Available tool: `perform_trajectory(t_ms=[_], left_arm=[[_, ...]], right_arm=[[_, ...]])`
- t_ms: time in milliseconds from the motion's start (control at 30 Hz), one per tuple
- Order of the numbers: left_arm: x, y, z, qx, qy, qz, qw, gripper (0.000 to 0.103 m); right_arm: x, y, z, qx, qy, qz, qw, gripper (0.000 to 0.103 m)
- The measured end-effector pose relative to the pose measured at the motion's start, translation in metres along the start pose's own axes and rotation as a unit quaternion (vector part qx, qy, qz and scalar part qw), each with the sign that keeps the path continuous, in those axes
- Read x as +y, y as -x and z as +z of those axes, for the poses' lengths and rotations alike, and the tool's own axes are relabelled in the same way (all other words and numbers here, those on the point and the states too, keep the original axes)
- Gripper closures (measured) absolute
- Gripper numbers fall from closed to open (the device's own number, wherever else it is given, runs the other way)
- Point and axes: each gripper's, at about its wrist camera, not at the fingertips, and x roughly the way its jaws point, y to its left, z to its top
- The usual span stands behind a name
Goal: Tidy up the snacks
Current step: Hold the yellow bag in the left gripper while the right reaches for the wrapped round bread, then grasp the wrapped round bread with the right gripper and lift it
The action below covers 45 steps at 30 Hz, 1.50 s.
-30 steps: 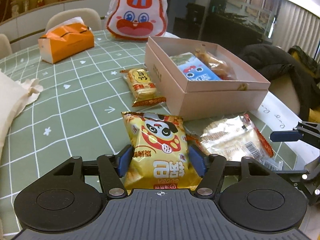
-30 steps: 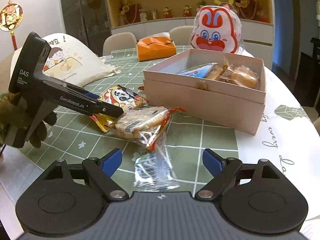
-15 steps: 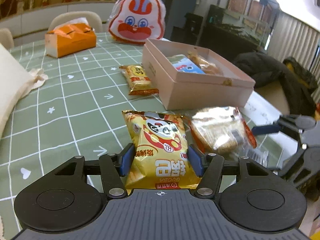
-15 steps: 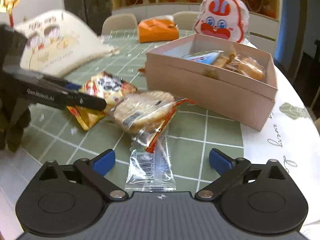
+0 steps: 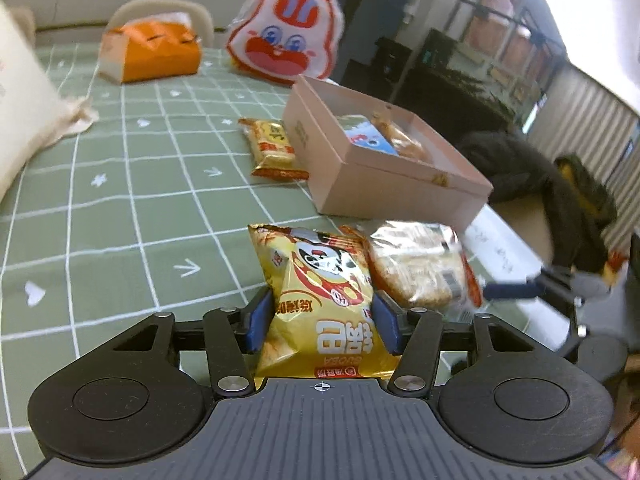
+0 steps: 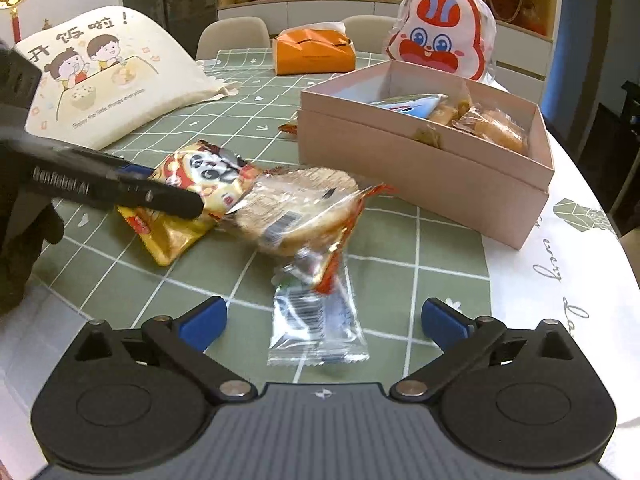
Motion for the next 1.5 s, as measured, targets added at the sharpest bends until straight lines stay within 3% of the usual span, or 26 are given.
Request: perform_trajectory(t_ms=[100, 367, 533, 633, 667, 700, 767, 900, 1033, 1167, 1300, 1500], left_arm=[[0.005, 0.007, 0.004, -0.017, 0.018, 0.023, 0.9994, 0.045], [0.015, 0.021, 0.010, -0.052, 0.046, 0.034, 0.9970, 0.045], [0.012, 0.019, 0.009, -0.045, 0.036, 0.031, 0.9979, 0.045], [0.013, 0.019, 0.008, -0.044, 0.039, 0.031, 0.9978, 0.045], [0.013, 0.019, 0.008, -0.044, 0.039, 0.031, 0.9978, 0.045], [0.012, 0.019, 0.007, -0.043, 0.039, 0.031, 0.9978, 0.045], [0.010, 0.018, 0.007, -0.041, 0.036, 0.029, 0.9981, 0.045], [0.004, 0.016, 0.005, -0.035, 0.022, 0.023, 0.9989, 0.045], [0.003, 0.012, 0.004, -0.027, 0.016, 0.021, 0.9993, 0.045], [0.006, 0.010, 0.003, -0.021, 0.023, 0.025, 0.9992, 0.045], [0.008, 0.009, 0.003, -0.017, 0.030, 0.027, 0.9990, 0.045], [0.009, 0.009, 0.003, -0.011, 0.039, 0.026, 0.9989, 0.045]], right_arm=[[0.007, 0.004, 0.005, 0.013, 0.018, 0.001, 1.000, 0.001], [0.027, -0.009, 0.035, -0.052, -0.026, -0.039, 0.998, 0.001], [0.025, -0.035, 0.055, -0.025, -0.061, -0.029, 0.997, 0.002], [0.022, -0.033, 0.055, -0.031, -0.054, -0.034, 0.997, 0.010], [0.020, -0.029, 0.054, -0.031, -0.050, -0.038, 0.998, 0.020], [0.016, -0.025, 0.053, -0.026, -0.044, -0.035, 0.998, 0.021], [0.004, -0.014, 0.049, -0.029, -0.050, -0.042, 0.997, 0.021], [-0.025, 0.003, 0.037, -0.035, -0.062, -0.096, 0.993, 0.021], [-0.046, 0.004, 0.023, -0.007, -0.077, -0.110, 0.991, 0.017], [-0.037, 0.001, 0.011, 0.004, -0.049, -0.102, 0.994, 0.016], [-0.008, 0.005, 0.009, 0.000, 0.013, -0.067, 0.998, 0.015], [0.006, 0.013, 0.012, -0.016, 0.057, -0.100, 0.993, 0.015]])
